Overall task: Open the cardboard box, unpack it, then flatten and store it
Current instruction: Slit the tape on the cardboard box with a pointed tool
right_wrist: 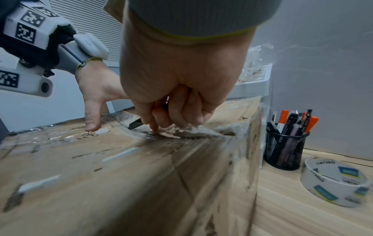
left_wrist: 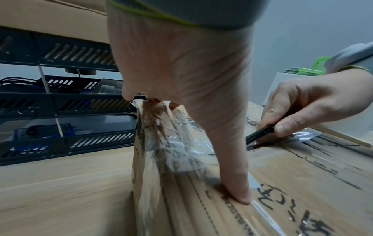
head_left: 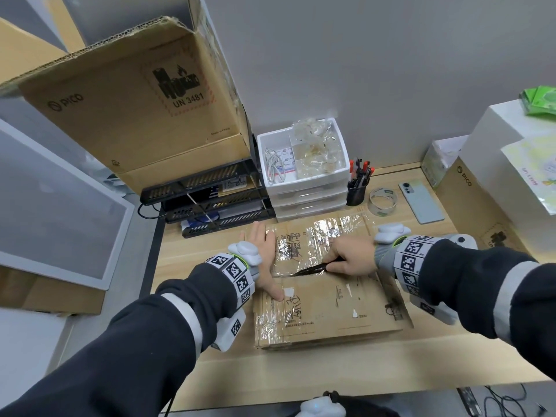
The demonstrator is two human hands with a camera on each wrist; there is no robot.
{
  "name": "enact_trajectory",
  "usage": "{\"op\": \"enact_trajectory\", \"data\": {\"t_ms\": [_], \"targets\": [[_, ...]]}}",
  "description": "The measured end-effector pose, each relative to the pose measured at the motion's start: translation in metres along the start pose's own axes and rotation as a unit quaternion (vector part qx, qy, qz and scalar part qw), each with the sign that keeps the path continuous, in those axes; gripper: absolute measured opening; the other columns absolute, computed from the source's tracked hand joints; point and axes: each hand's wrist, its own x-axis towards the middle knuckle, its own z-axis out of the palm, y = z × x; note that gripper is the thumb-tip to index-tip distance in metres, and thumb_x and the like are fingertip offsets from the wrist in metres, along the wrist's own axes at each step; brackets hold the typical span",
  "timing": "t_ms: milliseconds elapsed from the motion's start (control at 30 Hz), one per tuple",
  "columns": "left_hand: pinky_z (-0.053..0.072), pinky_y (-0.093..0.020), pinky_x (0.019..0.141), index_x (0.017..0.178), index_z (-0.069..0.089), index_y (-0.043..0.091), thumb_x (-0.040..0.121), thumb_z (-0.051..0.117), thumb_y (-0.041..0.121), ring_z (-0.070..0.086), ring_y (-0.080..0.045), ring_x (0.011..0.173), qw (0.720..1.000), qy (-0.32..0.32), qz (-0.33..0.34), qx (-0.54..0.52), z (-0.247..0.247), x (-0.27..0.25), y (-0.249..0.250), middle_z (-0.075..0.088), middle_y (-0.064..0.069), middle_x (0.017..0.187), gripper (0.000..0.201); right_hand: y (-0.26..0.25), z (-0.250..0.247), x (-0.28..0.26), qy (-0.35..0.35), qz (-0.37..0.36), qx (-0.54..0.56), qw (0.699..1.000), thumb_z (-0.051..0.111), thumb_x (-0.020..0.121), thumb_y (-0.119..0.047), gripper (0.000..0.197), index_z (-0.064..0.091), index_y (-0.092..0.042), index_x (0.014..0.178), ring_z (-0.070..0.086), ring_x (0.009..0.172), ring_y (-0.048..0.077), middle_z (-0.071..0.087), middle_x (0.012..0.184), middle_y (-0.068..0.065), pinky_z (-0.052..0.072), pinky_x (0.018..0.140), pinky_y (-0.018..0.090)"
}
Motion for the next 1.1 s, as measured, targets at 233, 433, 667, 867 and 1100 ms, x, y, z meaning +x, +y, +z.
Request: {"op": "enact_trajectory", "data": {"t_ms": [233,433,667,867,1100], "targets": [[0.005,-0.053,0.125,0.16,0.004,0.01,0.048,0.078,0.08,-0.006,-0.028,0.155,0.995,0.034,0.091,-0.004,-0.003,-0.001,0.012,-0.005,-0.009,0.168,0.151,0.003,-0.001,-0.004,-0.009,0.006,0.0,1.0,0.053,0.096,-0.029,0.026,0.072,-0.014,0.088,0.057,0.066,0.023,0.066,0.073,0.005,0.047,0.062,0.031],[0.01,-0.057,0.124,0.159,0.01,0.016,0.047,0.079,0.08,-0.003,-0.027,0.155,0.995,0.03,0.098,-0.007,-0.002,0.002,0.021,0.0,-0.007,0.168,0.147,0.003,-0.006,-0.006,-0.009,0.001,0.006,1.0,0.054,0.096,-0.026,0.024,0.07,-0.015,0.083,0.047,0.058,0.016,0.054,0.062,-0.006,0.042,0.058,0.029],[0.009,-0.058,0.123,0.16,0.009,0.019,0.047,0.077,0.082,-0.004,-0.023,0.156,0.995,0.037,0.088,-0.004,0.0,-0.003,0.02,-0.002,-0.003,0.169,0.146,0.011,-0.008,-0.017,0.0,0.021,0.004,1.0,0.055,0.097,-0.028,0.024,0.072,-0.015,0.087,0.044,0.053,0.008,0.057,0.065,-0.004,0.038,0.058,0.026],[0.012,-0.055,0.123,0.157,0.018,0.02,0.044,0.077,0.08,0.003,-0.027,0.154,0.993,0.06,0.095,-0.029,-0.004,-0.003,0.028,0.008,-0.005,0.166,0.141,0.013,-0.006,-0.023,0.025,0.018,-0.001,1.0,0.055,0.097,-0.029,0.023,0.074,-0.015,0.098,0.05,0.064,0.013,0.066,0.079,-0.003,0.037,0.062,0.023],[0.006,-0.061,0.122,0.161,0.001,0.022,0.043,0.078,0.082,-0.013,-0.028,0.154,0.993,0.034,0.099,-0.046,0.0,0.004,0.029,-0.01,-0.007,0.168,0.153,0.012,-0.006,-0.022,0.021,0.02,-0.019,0.999,0.054,0.097,-0.031,0.025,0.074,-0.019,0.108,0.055,0.072,0.013,0.071,0.089,-0.004,0.042,0.064,0.024]]}}
